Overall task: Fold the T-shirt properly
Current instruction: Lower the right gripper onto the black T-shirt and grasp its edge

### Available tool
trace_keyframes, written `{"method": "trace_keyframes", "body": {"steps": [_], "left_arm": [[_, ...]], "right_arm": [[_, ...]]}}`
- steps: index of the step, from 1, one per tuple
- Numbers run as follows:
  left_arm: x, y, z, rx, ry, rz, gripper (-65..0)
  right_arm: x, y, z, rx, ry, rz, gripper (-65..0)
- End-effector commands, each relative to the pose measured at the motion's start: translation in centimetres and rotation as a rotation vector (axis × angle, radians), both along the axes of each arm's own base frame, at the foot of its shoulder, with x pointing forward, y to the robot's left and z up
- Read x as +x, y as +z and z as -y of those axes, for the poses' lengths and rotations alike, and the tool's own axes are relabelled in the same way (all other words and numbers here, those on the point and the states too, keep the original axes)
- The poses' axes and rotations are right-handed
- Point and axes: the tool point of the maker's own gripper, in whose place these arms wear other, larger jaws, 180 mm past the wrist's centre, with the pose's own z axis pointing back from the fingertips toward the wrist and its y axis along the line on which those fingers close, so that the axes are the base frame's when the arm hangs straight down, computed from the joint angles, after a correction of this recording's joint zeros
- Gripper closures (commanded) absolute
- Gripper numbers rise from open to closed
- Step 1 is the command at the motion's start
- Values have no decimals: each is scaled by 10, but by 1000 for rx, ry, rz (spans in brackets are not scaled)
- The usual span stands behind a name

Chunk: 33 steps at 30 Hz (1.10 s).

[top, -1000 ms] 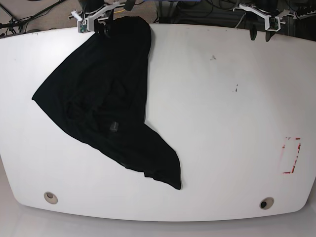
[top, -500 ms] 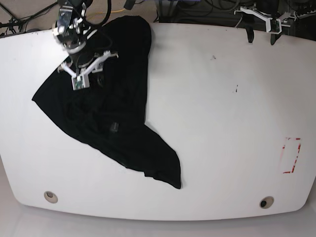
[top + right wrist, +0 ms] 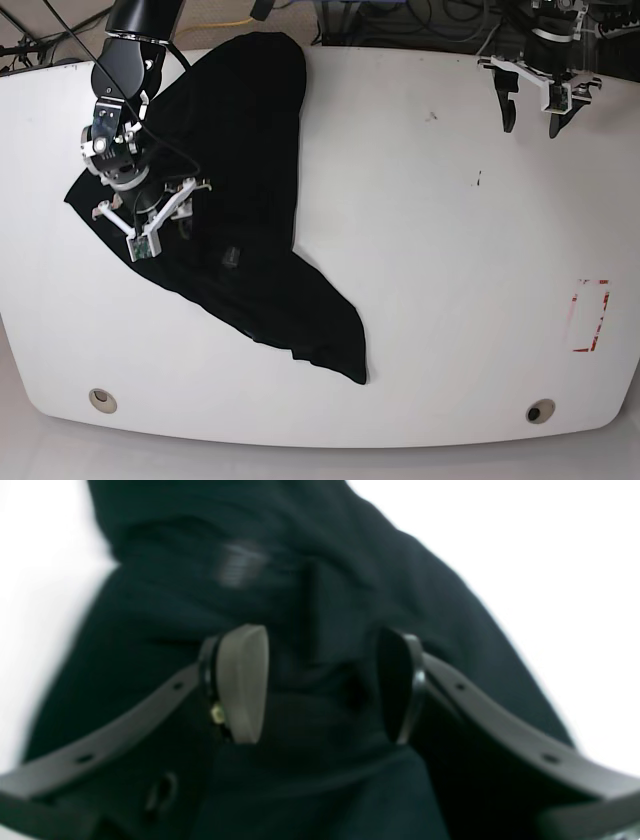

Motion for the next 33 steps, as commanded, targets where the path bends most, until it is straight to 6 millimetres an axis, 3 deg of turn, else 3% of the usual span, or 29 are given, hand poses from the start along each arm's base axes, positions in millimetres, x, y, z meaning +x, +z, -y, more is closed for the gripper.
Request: {"method": "trace_keyframes", "body": {"steps": [1, 5, 10, 16, 23, 27, 33], "left_arm": [[8, 10, 1, 5, -9, 44, -397], [24, 19, 1, 7, -9, 90, -397], [37, 27, 3, 2, -14, 131, -397], [43, 29, 6, -3, -19, 147, -397], [43, 28, 10, -11, -27, 145, -397], [44, 28, 10, -11, -27, 147, -397], [44, 28, 10, -11, -27, 147, -397]], "right_arm": [[12, 4, 13, -33, -16, 17, -338], [19, -4, 28, -130, -3, -21, -338], [17, -15, 33, -256, 88, -84, -336], [14, -27, 30, -337, 191, -91, -336], [13, -38, 31, -325, 198, -106, -336], [15, -40, 24, -310, 216, -91, -336], [18, -46, -8, -313, 319, -85, -336]]}}
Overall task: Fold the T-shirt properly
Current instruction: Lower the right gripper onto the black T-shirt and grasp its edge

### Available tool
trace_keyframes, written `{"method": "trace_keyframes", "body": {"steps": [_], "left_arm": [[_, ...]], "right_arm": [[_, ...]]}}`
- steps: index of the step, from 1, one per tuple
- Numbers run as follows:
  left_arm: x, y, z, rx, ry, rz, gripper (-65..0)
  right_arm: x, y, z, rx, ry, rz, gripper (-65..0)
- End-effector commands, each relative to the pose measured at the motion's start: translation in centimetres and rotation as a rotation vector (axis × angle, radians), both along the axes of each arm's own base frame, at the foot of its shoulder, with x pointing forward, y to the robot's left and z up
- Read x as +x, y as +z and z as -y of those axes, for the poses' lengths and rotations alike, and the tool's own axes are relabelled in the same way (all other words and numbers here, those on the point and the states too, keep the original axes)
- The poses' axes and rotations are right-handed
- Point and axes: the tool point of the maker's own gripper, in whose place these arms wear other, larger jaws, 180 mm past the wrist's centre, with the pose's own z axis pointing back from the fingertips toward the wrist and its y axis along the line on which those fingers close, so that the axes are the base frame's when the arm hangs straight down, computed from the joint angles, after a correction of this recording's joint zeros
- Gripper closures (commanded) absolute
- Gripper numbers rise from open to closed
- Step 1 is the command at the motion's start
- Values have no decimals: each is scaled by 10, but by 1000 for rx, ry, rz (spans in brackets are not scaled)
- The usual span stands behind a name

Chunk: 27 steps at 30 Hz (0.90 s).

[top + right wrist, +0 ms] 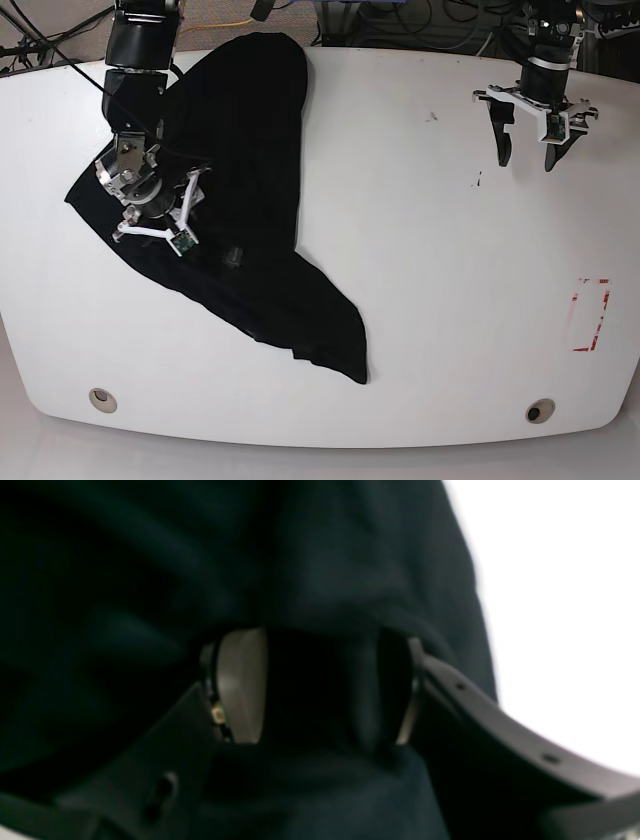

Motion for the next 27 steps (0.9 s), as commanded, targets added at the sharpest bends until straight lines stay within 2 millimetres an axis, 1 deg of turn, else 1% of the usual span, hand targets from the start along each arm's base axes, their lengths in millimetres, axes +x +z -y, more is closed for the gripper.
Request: {"method": "trace_keyframes", "body": {"steps": [1, 4, 6, 9, 11, 15, 19, 24, 27], "left_arm": [[3, 11, 0, 10, -7, 41, -397], [3, 11, 0, 10, -7, 41, -397], [3, 11, 0, 10, -7, 41, -397], [3, 11, 0, 10, -7, 41, -397], [2, 11, 0, 10, -7, 39, -397], [2, 11, -1, 11, -6, 40, -397], [2, 11, -1, 11, -6, 40, -397], [2, 11, -1, 11, -6, 40, -397], [3, 11, -1, 11, -6, 41, -397]], "right_arm": [[14, 17, -6, 21, 23, 67, -336], [17, 19, -8, 26, 27, 77, -336], [24, 25, -8, 26, 27, 94, -336], [29, 22, -7, 33, 20, 84, -336], [35, 26, -6, 35, 18, 93, -336], [38, 28, -4, 31, 17, 99, -336], [48, 38, -6, 35, 19, 125, -336], [48, 38, -8, 42, 19, 125, -336], [46, 24, -20, 80, 17, 90, -336]]}}
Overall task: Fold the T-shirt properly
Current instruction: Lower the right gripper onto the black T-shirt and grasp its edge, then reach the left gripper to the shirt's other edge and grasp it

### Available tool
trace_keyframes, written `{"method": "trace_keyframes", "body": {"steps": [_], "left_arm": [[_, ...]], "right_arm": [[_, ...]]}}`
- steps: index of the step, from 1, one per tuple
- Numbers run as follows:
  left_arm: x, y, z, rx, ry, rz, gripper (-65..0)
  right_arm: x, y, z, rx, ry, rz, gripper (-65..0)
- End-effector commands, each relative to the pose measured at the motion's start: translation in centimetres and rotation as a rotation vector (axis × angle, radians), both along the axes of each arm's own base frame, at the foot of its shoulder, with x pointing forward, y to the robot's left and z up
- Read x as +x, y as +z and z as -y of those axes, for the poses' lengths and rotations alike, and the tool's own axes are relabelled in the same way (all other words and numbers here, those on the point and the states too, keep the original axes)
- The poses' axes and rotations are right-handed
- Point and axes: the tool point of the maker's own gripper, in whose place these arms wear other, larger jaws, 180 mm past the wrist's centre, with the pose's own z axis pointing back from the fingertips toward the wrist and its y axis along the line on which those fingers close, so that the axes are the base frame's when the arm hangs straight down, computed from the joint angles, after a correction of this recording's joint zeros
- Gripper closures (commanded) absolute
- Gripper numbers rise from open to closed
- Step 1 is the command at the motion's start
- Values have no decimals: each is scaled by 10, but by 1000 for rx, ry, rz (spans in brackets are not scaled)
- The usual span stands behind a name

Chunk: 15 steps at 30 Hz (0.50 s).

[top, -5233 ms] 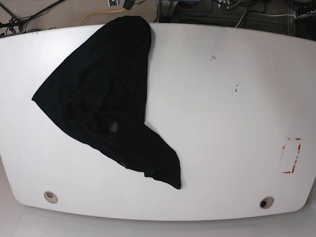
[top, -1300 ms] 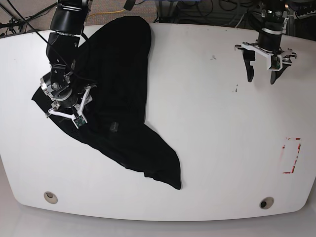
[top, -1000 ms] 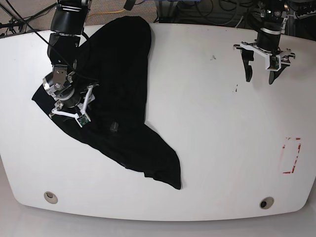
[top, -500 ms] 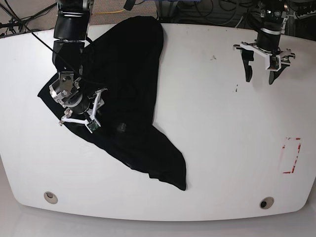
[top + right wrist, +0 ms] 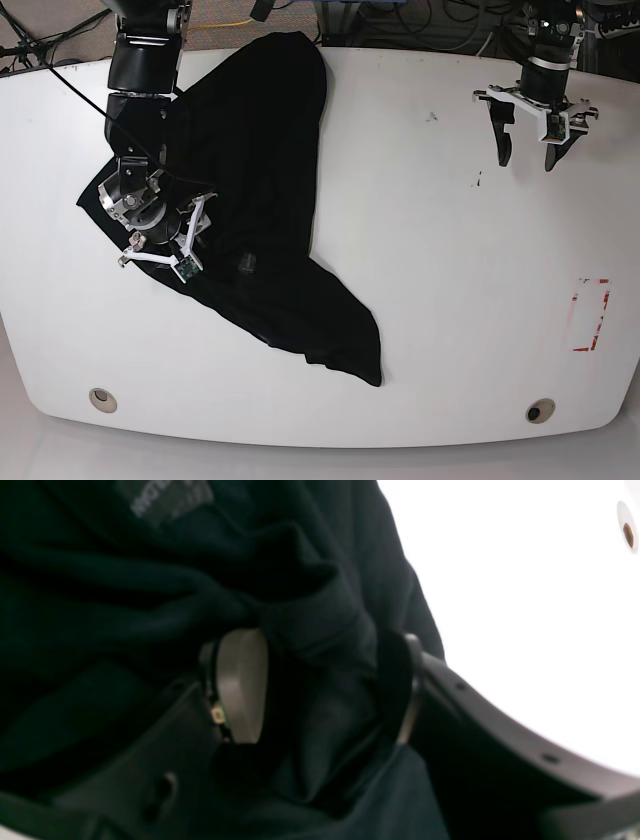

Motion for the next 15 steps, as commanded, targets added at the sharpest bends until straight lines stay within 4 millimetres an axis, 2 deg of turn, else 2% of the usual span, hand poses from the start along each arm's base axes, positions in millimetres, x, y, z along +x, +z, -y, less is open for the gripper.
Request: {"method": "trace_keyframes", "body": {"steps": [1, 13, 15], "left_arm": [[3, 11, 0, 9, -8, 41, -397], [4, 10, 5, 2, -20, 41, -397], [5, 10, 4, 10, -31, 39, -397]], "right_arm": [[14, 7, -9, 41, 3, 31, -336], [26, 15, -21, 84, 14, 67, -335], [30, 18, -24, 93, 14, 75, -312]]}}
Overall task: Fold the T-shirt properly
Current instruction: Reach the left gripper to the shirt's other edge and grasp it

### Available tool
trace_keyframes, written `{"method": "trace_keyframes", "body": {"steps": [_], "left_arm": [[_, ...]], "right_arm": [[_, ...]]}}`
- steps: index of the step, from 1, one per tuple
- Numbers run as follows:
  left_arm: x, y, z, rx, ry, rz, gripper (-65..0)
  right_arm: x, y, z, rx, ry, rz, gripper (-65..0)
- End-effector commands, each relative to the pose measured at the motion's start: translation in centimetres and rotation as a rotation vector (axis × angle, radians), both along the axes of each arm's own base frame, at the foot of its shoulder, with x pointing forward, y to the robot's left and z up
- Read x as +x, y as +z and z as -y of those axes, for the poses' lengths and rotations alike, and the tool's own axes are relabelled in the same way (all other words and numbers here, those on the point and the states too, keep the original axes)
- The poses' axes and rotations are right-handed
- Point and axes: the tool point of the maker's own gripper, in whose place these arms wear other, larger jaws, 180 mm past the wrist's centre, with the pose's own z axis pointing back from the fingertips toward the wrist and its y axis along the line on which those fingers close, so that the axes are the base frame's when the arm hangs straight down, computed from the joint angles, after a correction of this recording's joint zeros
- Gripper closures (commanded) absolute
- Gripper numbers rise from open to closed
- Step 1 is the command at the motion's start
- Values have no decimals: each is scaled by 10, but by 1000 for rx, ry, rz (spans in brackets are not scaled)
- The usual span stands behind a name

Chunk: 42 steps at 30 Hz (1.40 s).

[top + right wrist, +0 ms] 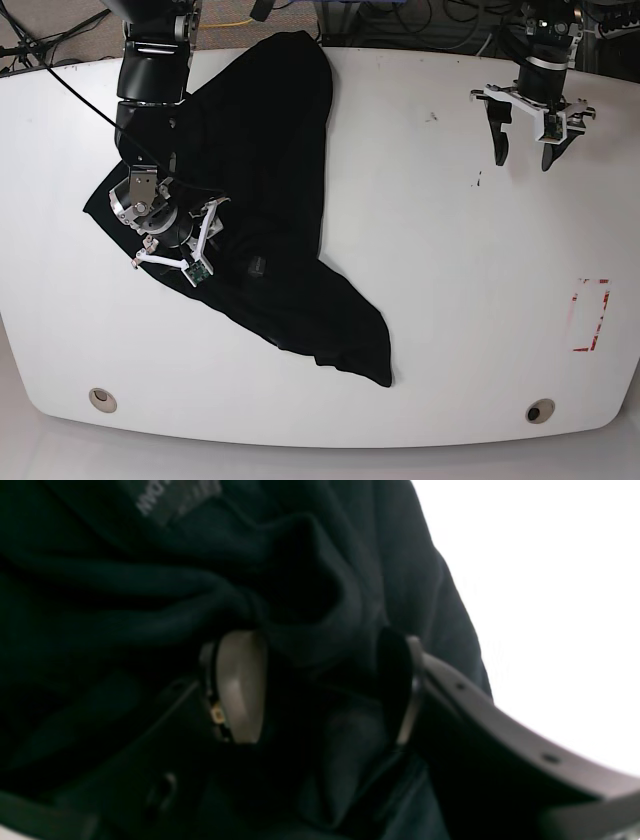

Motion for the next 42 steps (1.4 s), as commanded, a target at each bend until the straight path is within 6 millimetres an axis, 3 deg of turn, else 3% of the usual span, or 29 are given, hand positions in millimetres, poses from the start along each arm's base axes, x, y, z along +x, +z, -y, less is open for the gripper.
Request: {"method": "trace_keyframes", "body": {"steps": [1, 6, 14, 22, 28, 32, 38, 42], "left_arm": [[4, 10, 2, 15, -27, 37, -397], [3, 2, 12, 6, -68, 16, -397], [-6, -17, 47, -43, -147, -79, -401], [-26, -46, 126, -138, -332, -252, -403], [-33, -51, 175, -228, -429, -345, -403], [-34, -49, 193, -325, -449, -385, -403], [-44, -44, 225, -372, -615, -446, -399], [-45, -40, 239, -396, -679, -478, -399]], "right_arm": [[19, 26, -5, 21, 5, 81, -277], [21, 28, -7, 24, 8, 88, -3], [27, 55, -18, 21, 13, 158, 0], [31, 87, -14, -35, -5, 208, 0], [31, 97, -15, -43, -4, 236, 0], [28, 98, -15, -44, -3, 240, 0], [27, 97, -14, -47, -5, 238, 0], [28, 106, -12, -54, -7, 262, 0]]}}
